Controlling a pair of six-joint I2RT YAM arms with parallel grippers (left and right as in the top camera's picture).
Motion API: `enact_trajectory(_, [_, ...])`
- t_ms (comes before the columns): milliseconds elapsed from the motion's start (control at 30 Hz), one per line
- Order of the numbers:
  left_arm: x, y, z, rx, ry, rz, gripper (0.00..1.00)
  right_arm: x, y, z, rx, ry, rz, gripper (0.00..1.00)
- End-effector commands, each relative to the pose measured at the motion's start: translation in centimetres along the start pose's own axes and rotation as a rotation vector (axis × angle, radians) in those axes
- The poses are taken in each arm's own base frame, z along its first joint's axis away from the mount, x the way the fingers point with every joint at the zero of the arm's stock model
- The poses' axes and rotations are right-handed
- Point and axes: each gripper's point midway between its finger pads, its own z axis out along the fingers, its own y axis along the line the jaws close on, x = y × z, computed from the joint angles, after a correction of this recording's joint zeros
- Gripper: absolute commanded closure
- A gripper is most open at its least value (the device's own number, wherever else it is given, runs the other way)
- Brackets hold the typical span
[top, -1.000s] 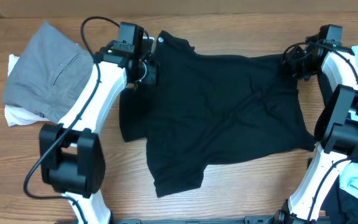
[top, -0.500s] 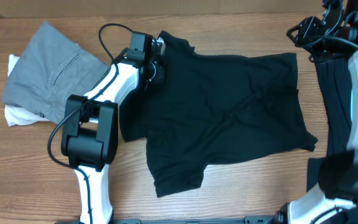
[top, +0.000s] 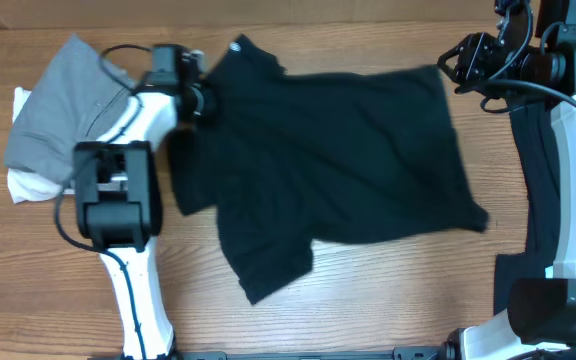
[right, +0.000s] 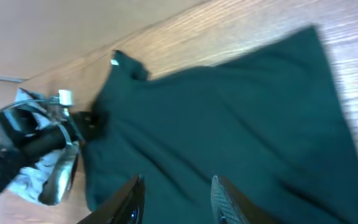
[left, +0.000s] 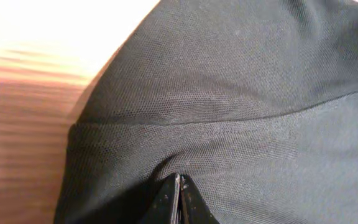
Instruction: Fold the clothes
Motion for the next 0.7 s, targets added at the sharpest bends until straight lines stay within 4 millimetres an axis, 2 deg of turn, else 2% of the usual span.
enact_trajectory(0, [-0.2, 4.4, 1.1, -0.036, 0.014, -0.079, 0.96, 1.4, -1.6, 1.4, 0.055, 0.041, 0.019, 0.61])
enact_trajectory(67, [-1.9, 2.8, 0.3, 0.025, -0.006, -0.031, 0.96, 2.6, -3.7, 2.6, 0.128, 0.074, 0.062, 0.6])
enact_trajectory(133, [-2.6, 1.4, -0.2, 0.048, -0.005, 0.008, 0.96, 3.9, -6.1, 4.0, 0.214, 0.107, 0.122, 0.58])
enact_trajectory(167, [-2.8, 0.7, -0.4, 0.054, 0.002, 0.031, 0.91, 4.7, -7.3, 4.7, 0.257, 0.123, 0.156, 0.57])
enact_trajectory(233, [-3.1, -0.8, -1.1, 0.061, 0.023, 0.075, 0.66, 6.7, -9.9, 6.4, 0.344, 0.16, 0.241, 0.53])
enact_trajectory(333, [-4.0, -3.3, -2.8, 0.072, 0.05, 0.155, 0.55, 9.9, -12.8, 8.5, 0.424, 0.226, 0.332, 0.53])
enact_trajectory(433, [-5.5, -5.7, -5.8, 0.08, 0.053, 0.204, 0.53, 12.2, -15.4, 9.3, 0.505, 0.249, 0.376, 0.51])
enact_trajectory(567, [-7.8, -8.9, -11.2, 0.099, 0.029, 0.228, 0.52, 12.8, -17.6, 9.8, 0.529, 0.23, 0.396, 0.46])
enact_trajectory(633, [-8.0, -10.6, -13.8, 0.124, 0.031, 0.235, 0.53, 12.7, -17.9, 10.8, 0.485, 0.21, 0.379, 0.55])
enact_trajectory(667, [-7.7, -11.6, -15.2, 0.14, 0.039, 0.24, 0.55, 12.7, -17.5, 11.8, 0.423, 0.202, 0.344, 0.56])
